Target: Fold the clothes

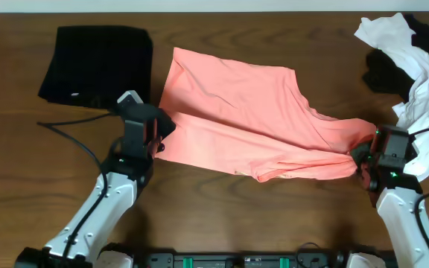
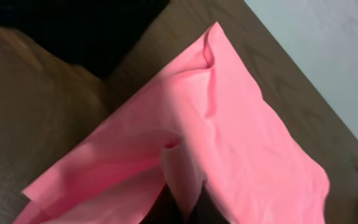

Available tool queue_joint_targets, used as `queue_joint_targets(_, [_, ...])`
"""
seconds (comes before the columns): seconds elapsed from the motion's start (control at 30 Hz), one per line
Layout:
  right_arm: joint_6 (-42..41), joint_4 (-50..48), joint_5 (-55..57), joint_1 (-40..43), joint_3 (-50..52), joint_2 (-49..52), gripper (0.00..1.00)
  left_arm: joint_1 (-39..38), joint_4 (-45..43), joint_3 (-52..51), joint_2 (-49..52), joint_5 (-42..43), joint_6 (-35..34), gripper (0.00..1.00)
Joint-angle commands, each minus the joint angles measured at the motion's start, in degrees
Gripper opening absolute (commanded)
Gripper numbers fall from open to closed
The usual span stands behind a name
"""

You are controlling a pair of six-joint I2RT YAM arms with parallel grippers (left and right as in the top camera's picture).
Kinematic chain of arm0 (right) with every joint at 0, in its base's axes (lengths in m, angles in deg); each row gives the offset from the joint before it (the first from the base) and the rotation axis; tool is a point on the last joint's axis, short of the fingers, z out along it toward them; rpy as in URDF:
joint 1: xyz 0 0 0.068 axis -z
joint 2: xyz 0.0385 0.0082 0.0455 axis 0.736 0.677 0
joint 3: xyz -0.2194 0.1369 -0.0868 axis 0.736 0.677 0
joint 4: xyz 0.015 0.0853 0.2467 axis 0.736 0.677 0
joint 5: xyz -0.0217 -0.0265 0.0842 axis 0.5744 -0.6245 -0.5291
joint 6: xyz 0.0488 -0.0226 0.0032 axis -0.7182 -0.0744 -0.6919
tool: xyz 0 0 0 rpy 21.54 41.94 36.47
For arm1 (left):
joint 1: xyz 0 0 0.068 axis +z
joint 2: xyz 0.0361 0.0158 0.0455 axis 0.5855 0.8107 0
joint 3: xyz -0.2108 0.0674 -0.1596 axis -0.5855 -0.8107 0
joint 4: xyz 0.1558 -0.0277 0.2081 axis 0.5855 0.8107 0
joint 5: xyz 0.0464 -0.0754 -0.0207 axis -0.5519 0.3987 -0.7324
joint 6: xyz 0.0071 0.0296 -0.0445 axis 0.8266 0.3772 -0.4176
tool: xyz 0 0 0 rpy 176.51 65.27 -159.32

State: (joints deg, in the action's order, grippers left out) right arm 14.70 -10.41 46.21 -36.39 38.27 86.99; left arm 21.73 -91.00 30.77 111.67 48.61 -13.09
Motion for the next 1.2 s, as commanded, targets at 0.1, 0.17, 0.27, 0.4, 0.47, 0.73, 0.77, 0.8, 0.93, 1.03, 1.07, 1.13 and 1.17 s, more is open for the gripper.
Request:
queue_joint_targets(0.1, [0.8, -3.3, 3.0, -0.4, -1.0, 3.3, 0.01, 0.0, -0.3, 1.7, 3.3, -3.7, 1.6, 0.06])
queue_joint_targets(0.17, [1.0, -4.5, 3.1, -0.4, -1.1, 4.3, 0.01, -0.1, -0.6, 1.7, 4.3, -4.0, 1.7, 0.06])
queue_joint_targets(0.27, [1.2, -6.0, 3.4, -0.4, -1.0, 5.8, 0.01, -0.1, -1.1, 1.7, 6.0, -4.9, 1.7, 0.06])
queue_joint_targets(0.4, [1.4, -7.9, 3.9, -0.4, -1.0, 8.0, 0.01, -0.1, -3.0, 1.7, 8.1, -5.7, 1.7, 0.06])
queue_joint_targets(0.47, [2.1, -8.8, 4.0, -0.4, -1.0, 8.7, 0.01, -0.1, -3.7, 1.7, 8.7, -6.2, 1.7, 0.08])
queue_joint_targets(0.73, [5.6, -13.0, 0.2, -0.4, -1.1, 8.8, 0.62, -0.1, -3.7, 1.7, 9.0, -6.2, 2.4, 0.9])
queue_joint_targets(0.77, [6.0, -13.2, -0.6, -0.4, -1.1, 8.6, 0.68, -0.1, -3.7, 1.7, 9.0, -6.1, 2.8, 0.97])
queue_joint_targets(0.8, [6.6, -13.2, -1.3, -0.4, -1.3, 8.3, 0.73, -0.1, -3.6, 1.7, 8.9, -6.1, 3.1, 0.98])
queue_joint_targets(0.93, [10.6, -12.8, -2.1, -0.4, -2.7, 6.5, 0.94, -0.1, -1.2, 2.5, 8.2, -6.2, 4.8, 0.98])
queue_joint_targets(1.03, [14.0, -11.3, -2.1, -0.4, -4.5, 3.8, 0.99, -0.1, 3.3, 4.7, 7.1, -6.2, 7.8, 0.98])
queue_joint_targets(1.07, [15.8, -10.3, -2.4, -0.5, -5.5, 2.8, 0.99, -0.1, 5.1, 5.8, 6.8, -6.2, 9.0, 0.98])
queue_joint_targets(1.13, [20.9, -8.1, -4.7, -0.5, -8.1, 0.8, 0.99, -0.1, 10.8, 9.2, 6.2, -6.1, 12.0, 0.98])
queue_joint_targets(1.17, [22.5, -7.1, -5.8, -0.5, -9.2, 0.3, 0.99, -0.1, 13.4, 10.8, 6.2, -6.1, 13.2, 0.98])
